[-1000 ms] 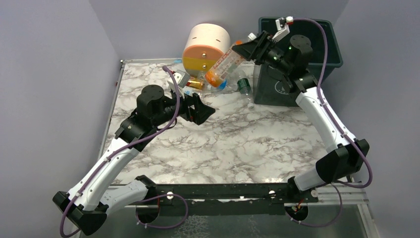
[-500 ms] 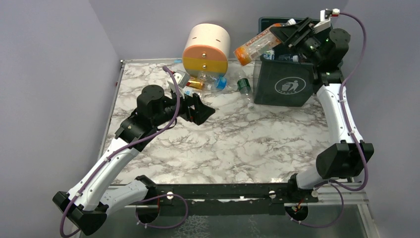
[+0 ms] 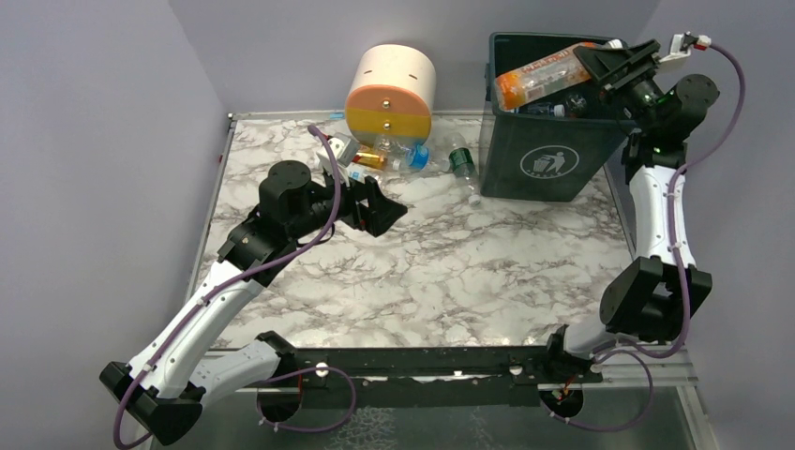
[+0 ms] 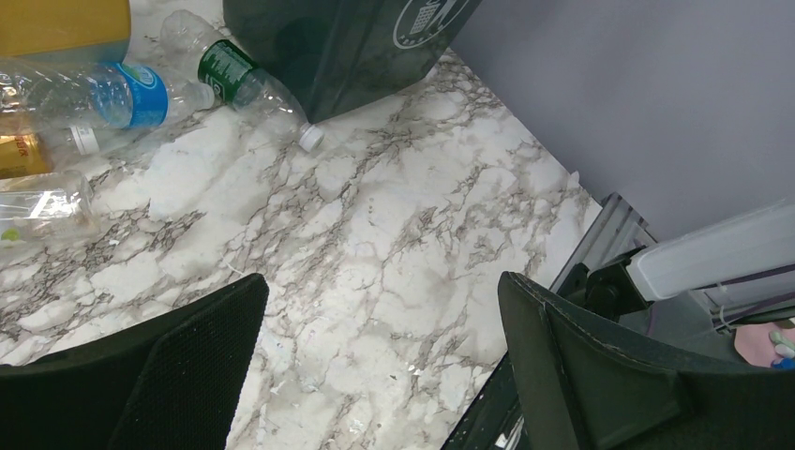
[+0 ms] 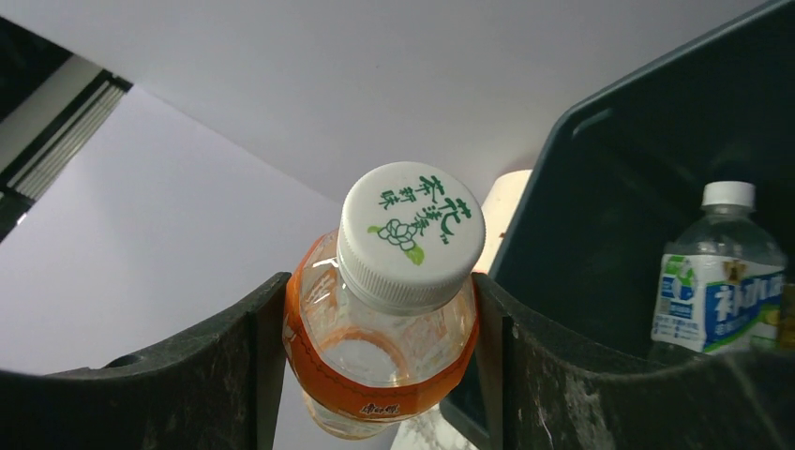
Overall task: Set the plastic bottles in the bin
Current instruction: Place the plastic bottle in the trash bin, then pick up the plastic bottle at the center of the board.
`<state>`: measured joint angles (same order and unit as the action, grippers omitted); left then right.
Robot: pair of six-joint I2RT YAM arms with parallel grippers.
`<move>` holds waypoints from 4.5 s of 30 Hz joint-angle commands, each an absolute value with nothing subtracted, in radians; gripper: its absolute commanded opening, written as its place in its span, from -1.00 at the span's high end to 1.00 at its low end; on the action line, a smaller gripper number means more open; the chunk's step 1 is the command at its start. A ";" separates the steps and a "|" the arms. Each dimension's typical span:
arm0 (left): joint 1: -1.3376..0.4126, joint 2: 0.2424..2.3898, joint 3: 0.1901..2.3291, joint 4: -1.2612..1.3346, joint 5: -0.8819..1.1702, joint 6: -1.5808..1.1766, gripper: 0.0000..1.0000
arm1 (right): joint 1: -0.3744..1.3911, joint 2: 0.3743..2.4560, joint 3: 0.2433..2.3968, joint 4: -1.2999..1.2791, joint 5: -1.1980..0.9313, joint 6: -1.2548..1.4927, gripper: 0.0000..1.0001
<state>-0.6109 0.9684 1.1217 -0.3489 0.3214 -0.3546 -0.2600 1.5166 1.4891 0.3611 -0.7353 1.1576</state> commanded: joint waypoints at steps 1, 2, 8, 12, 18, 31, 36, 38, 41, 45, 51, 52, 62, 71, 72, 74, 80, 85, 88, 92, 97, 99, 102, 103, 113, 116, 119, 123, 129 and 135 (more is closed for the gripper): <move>-0.618 0.956 1.123 -0.358 0.313 -0.346 -0.99 | -0.346 1.512 1.459 0.500 -0.790 1.248 -0.21; -0.617 0.957 1.123 -0.359 0.313 -0.345 -0.98 | -0.363 1.513 1.455 0.505 -0.791 1.252 -0.21; -0.617 0.959 1.127 -0.364 0.314 -0.342 -0.99 | -0.437 1.532 1.424 0.570 -0.793 1.311 -0.22; -0.618 0.960 1.127 -0.368 0.312 -0.336 -0.99 | -0.452 1.548 1.428 0.574 -0.790 1.306 -0.21; -0.617 0.964 1.127 -0.372 0.313 -0.333 -0.98 | -0.453 1.586 1.462 0.545 -0.778 1.263 -0.21; -0.617 0.975 1.136 -0.371 0.315 -0.334 -0.99 | -0.451 1.698 1.604 0.459 -0.772 1.210 -0.31; -0.617 0.976 1.135 -0.370 0.317 -0.339 -0.98 | -0.451 1.702 1.601 0.440 -0.779 1.198 -0.44; -0.617 0.977 1.137 -0.370 0.317 -0.340 -0.98 | -0.451 1.701 1.595 0.440 -0.781 1.195 -0.46; -0.617 0.976 1.139 -0.371 0.320 -0.341 -0.98 | -0.449 1.701 1.592 0.434 -0.782 1.194 -0.55; -0.617 0.976 1.139 -0.370 0.320 -0.342 -0.99 | -0.449 1.698 1.596 0.425 -0.779 1.189 -0.72; -0.617 0.974 1.141 -0.370 0.319 -0.343 -0.99 | -0.448 1.694 1.600 0.425 -0.779 1.191 -0.73; -0.617 0.973 1.141 -0.370 0.319 -0.344 -0.99 | -0.448 1.694 1.600 0.425 -0.779 1.192 -0.73; -0.617 0.977 1.143 -0.370 0.322 -0.345 -0.99 | -0.444 1.681 1.619 0.451 -0.793 1.221 -0.76; -0.617 0.999 1.130 -0.359 0.305 -0.352 -0.99 | -0.362 1.571 1.561 0.468 -0.861 1.194 -0.77; -0.617 1.006 1.130 -0.356 0.303 -0.353 -0.98 | -0.337 1.548 1.552 0.457 -0.868 1.179 -0.77; -0.617 1.020 1.133 -0.354 0.289 -0.357 -0.98 | -0.279 1.516 1.551 0.409 -0.883 1.131 -0.77; -0.615 1.058 1.159 -0.367 0.197 -0.362 -0.98 | -0.052 1.433 1.586 0.229 -0.886 0.968 -0.77; -0.609 1.095 1.178 -0.390 0.093 -0.390 -0.98 | 0.077 1.355 1.553 0.094 -0.862 0.845 -0.77; -0.593 1.126 1.188 -0.390 0.051 -0.408 -0.98 | 0.113 1.301 1.506 0.041 -0.863 0.803 -0.77; -0.556 1.178 1.206 -0.384 0.025 -0.426 -0.98 | 0.142 1.215 1.414 0.010 -0.869 0.786 -0.77; -0.474 1.257 1.225 -0.371 0.004 -0.479 -0.98 | 0.162 1.125 1.314 -0.040 -0.878 0.765 -0.77; -0.430 1.287 1.231 -0.369 -0.005 -0.512 -0.99 | 0.166 1.093 1.281 -0.063 -0.883 0.752 -0.77; -0.369 1.335 1.236 -0.354 -0.020 -0.556 -0.99 | 0.167 1.044 1.242 -0.104 -0.886 0.733 -0.77; -0.356 1.354 1.241 -0.354 -0.038 -0.573 -0.99 | 0.167 1.027 1.227 -0.111 -0.889 0.731 -0.77; -0.250 1.597 1.346 -0.354 -0.106 -0.751 -0.99 | 0.169 0.943 1.136 -0.177 -0.900 0.713 -0.78; -0.234 1.685 1.415 -0.395 -0.145 -0.821 -0.98 | 0.168 0.928 1.110 -0.181 -0.903 0.716 -0.77; -0.222 1.795 1.509 -0.468 -0.176 -0.893 -0.99 | 0.169 0.915 1.095 -0.193 -0.901 0.712 -0.78; -0.211 1.926 1.607 -0.545 -0.158 -0.950 -0.98 | 0.169 0.908 1.083 -0.210 -0.903 0.705 -0.78; -0.206 2.017 1.639 -0.570 -0.137 -1.001 -0.98 | 0.169 0.903 1.079 -0.235 -0.896 0.692 -0.78; -0.203 2.008 1.596 -0.570 -0.187 -1.042 -0.98 | 0.169 0.905 1.052 -0.234 -0.896 0.695 -0.77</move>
